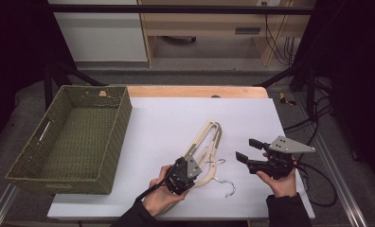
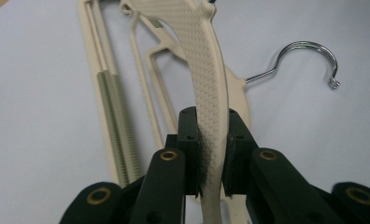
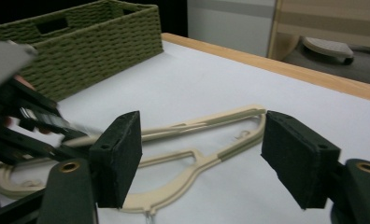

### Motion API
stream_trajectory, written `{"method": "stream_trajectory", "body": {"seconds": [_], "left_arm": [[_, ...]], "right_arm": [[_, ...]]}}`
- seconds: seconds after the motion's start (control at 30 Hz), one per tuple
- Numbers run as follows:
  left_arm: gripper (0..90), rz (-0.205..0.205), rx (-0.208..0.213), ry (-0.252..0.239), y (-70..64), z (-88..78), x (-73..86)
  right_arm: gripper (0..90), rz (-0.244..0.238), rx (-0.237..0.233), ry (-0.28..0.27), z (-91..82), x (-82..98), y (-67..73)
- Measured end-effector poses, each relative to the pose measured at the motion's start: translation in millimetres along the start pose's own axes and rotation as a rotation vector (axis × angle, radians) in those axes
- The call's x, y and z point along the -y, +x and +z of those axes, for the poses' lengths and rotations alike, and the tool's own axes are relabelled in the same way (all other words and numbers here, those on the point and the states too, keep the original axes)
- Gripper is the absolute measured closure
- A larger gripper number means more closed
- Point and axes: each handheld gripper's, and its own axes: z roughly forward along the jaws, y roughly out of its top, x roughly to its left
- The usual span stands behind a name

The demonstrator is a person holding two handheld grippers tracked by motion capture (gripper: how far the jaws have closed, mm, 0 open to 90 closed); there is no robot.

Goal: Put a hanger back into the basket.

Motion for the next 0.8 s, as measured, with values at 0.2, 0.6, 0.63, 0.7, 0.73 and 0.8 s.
{"method": "stream_trajectory", "body": {"seconds": [0.2, 0.6, 0.63, 0.7, 0.73, 0.8], "left_arm": [[82.6, -0.051, -0.034, -0.025, 16.0, -17.1, 6.9], [85.7, -0.201, -0.049, -0.083, 53.0, -39.3, 25.6], [85.7, -0.201, -0.055, -0.089, 54.1, -41.4, 26.2], [85.7, -0.203, -0.059, -0.107, 57.0, -48.9, 26.9], [85.7, -0.203, -0.056, -0.12, 58.5, -53.3, 27.1], [85.7, -0.201, -0.045, -0.153, 60.9, -63.0, 27.4]], "right_arm": [[24.4, 0.024, 0.034, 0.033, 5.3, 10.1, -7.8], [19.7, 0.034, 0.033, 0.061, 11.1, 19.8, -8.4], [19.1, 0.032, 0.032, 0.062, 11.1, 19.9, -8.3], [18.1, 0.034, 0.033, 0.061, 11.0, 20.0, -8.0], [17.9, 0.037, 0.032, 0.061, 10.9, 20.1, -7.8], [17.5, 0.03, 0.025, 0.06, 10.3, 20.4, -7.8]]}}
